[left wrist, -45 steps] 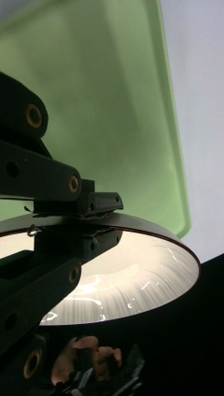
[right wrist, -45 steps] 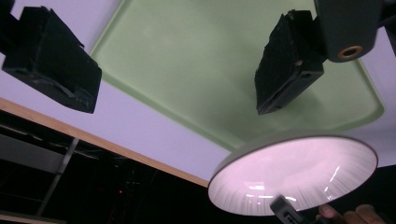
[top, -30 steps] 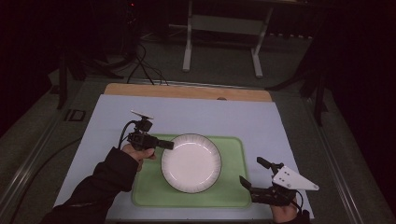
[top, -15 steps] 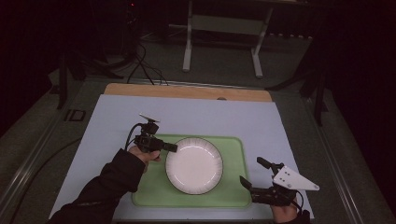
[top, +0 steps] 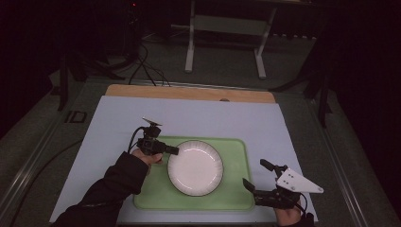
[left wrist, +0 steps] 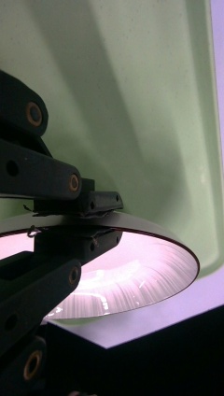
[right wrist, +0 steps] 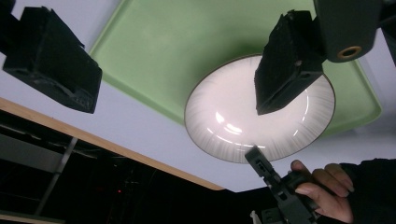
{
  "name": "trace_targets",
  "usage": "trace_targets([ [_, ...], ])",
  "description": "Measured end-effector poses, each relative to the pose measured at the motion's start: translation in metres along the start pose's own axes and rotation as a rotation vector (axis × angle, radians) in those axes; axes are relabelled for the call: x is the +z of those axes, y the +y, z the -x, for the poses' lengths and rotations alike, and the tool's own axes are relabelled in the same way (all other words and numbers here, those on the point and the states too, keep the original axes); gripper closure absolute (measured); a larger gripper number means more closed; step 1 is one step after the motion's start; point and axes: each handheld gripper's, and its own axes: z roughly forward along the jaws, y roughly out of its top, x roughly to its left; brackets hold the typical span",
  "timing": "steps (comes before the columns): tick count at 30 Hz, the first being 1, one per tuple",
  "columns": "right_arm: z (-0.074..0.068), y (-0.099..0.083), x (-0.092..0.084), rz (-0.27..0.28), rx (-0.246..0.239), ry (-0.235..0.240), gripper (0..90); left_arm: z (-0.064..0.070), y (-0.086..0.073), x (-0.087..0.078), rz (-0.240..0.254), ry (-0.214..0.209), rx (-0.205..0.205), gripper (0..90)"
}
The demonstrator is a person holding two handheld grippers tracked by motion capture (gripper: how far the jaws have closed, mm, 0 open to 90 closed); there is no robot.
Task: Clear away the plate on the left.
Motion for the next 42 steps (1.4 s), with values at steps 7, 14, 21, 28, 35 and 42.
trace_targets([
  [7,0.000,0.000,0.000,0.000,0.000,-0.001,14.7,-0.009,-0.001,0.004,-0.007,0.024,-0.018,82.8],
  [14,0.000,0.000,0.000,0.000,-0.001,0.000,14.7,-0.014,-0.002,0.007,-0.016,0.034,-0.027,83.0],
  [21,0.000,0.000,0.000,-0.001,0.001,-0.001,14.7,-0.019,-0.001,0.011,-0.018,0.042,-0.032,83.7],
  [28,0.000,0.000,0.001,-0.002,0.000,0.001,14.7,-0.023,-0.002,0.016,-0.029,0.061,-0.029,84.2],
  [35,0.000,-0.001,0.002,-0.008,0.001,0.003,14.7,-0.027,-0.006,0.021,-0.059,0.109,-0.001,84.7],
  [42,0.000,-0.001,0.003,-0.013,0.004,0.006,14.7,-0.025,-0.005,0.022,-0.069,0.121,0.032,84.0],
])
